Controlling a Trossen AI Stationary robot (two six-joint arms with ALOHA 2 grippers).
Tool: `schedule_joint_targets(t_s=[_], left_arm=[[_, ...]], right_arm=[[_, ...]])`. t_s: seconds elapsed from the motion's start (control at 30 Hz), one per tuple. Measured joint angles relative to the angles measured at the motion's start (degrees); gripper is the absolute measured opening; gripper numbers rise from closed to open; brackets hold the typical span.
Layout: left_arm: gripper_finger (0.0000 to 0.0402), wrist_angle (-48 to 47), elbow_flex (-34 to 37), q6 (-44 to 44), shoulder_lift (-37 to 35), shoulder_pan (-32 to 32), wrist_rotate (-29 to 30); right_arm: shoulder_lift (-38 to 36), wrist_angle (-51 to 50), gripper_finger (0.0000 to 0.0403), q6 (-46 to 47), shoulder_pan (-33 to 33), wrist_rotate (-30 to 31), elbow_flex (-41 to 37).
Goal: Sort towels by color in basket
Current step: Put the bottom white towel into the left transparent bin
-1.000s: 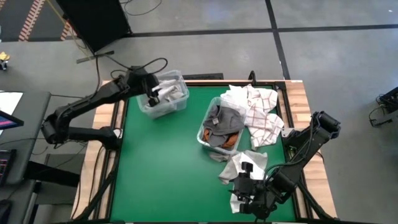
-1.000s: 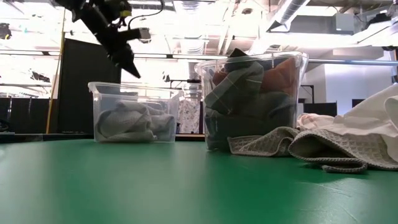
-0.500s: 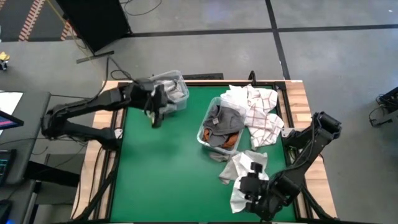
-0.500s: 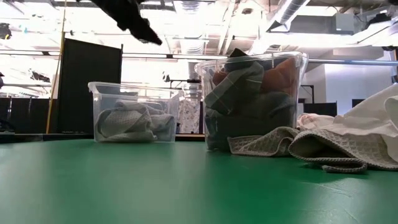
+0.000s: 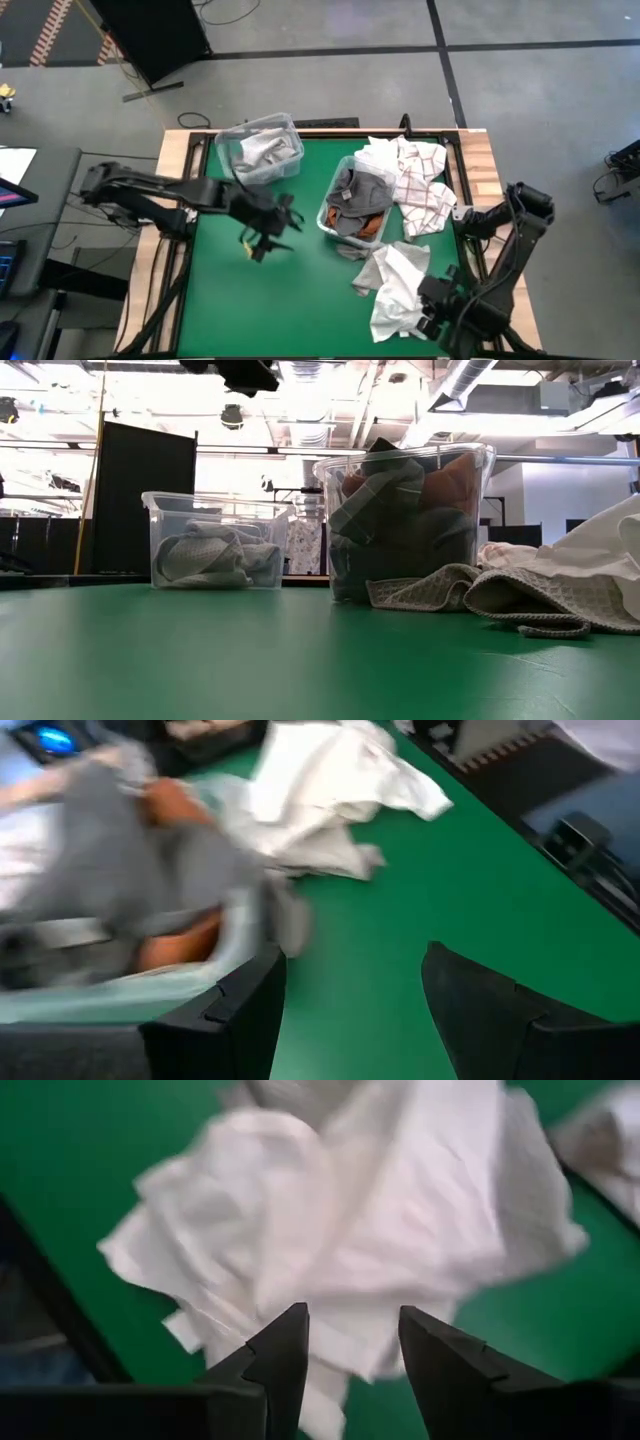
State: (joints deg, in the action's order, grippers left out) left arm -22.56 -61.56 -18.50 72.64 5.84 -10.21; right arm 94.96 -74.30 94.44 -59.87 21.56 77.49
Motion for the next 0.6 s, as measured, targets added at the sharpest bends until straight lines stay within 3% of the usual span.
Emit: schedule_joint_targets(t_s=[0.13, 0.33, 0.5, 0.6], left_arm=[[0.0221, 2.6, 0.0, -0.4, 6.4, 4.5, 0.0], [0.0221, 8.2, 0.0, -0.5, 15.1, 8.8, 0.1], [0.0221, 10.1, 0.0, -0.7, 21.1, 9.9, 0.2], [0.0221, 10.7, 0.0, -0.1, 23.2, 9.9, 0.2]], right_arm=[[0.0, -1.4, 0.0185, 4.7, -1.4, -3.9, -1.3], [0.0, 2.9, 0.0185, 7.7, -2.0, -10.9, -9.9], [0.0, 11.5, 0.0185, 7.7, -0.2, -11.1, -17.6], [0.0, 22.3, 0.0185, 4.2, 2.8, -8.8, -22.3]])
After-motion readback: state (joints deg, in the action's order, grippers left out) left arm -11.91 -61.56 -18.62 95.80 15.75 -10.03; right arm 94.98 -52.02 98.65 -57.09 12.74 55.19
